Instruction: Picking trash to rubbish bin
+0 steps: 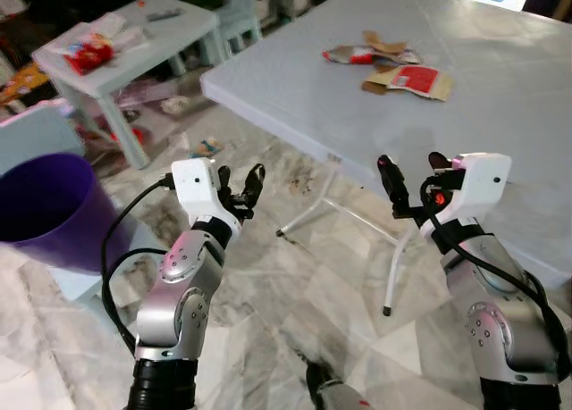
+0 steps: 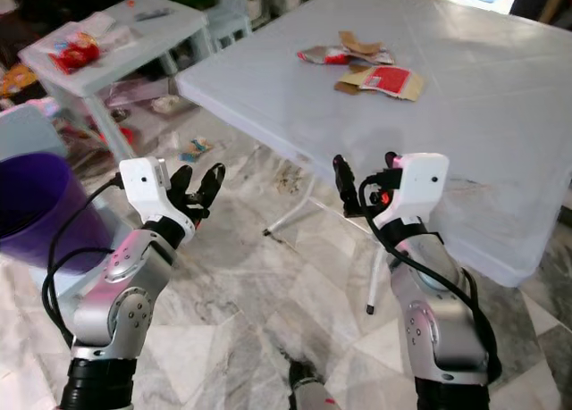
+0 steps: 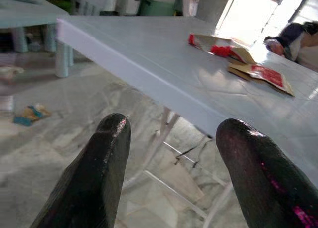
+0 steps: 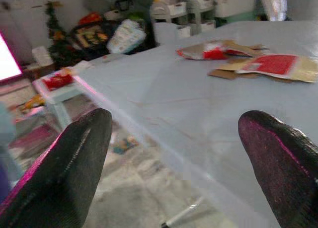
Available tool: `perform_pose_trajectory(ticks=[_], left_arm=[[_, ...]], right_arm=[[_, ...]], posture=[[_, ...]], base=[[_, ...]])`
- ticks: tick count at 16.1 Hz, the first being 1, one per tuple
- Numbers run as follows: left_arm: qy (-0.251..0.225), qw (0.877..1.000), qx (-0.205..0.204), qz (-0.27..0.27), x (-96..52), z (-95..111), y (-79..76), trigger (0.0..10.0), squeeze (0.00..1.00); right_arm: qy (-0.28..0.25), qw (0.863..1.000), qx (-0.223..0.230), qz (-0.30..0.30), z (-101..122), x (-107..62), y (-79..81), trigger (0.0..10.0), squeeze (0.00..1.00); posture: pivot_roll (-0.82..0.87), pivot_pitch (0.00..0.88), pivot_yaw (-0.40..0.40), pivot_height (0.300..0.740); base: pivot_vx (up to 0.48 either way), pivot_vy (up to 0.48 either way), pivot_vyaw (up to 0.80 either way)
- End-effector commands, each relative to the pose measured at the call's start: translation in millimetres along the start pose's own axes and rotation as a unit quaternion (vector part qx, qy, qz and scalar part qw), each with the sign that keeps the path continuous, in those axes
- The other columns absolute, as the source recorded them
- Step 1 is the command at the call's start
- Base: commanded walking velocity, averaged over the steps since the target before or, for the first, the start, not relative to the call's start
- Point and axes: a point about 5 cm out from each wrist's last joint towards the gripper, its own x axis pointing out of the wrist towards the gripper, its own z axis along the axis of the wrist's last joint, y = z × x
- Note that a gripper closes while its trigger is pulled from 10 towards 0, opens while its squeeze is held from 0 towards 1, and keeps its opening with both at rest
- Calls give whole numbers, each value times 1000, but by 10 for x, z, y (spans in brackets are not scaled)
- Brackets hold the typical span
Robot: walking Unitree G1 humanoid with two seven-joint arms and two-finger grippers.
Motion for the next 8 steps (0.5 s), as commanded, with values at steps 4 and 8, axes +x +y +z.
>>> perform_pose_trajectory(ticks=[4, 8], left_arm=[[6, 1000, 1, 6, -6, -14, 28, 10000, 0], [6, 1000, 1, 7, -3, -16, 28, 10000, 0]], right_arm=[[-4, 1000, -2, 1, 28, -3, 20, 10000, 541], [-4, 1000, -3, 2, 27, 0, 20, 10000, 541]], posture=[[-64, 160, 54, 740], [-65, 157, 53, 740]], base=[[0, 0, -200], [0, 0, -800]])
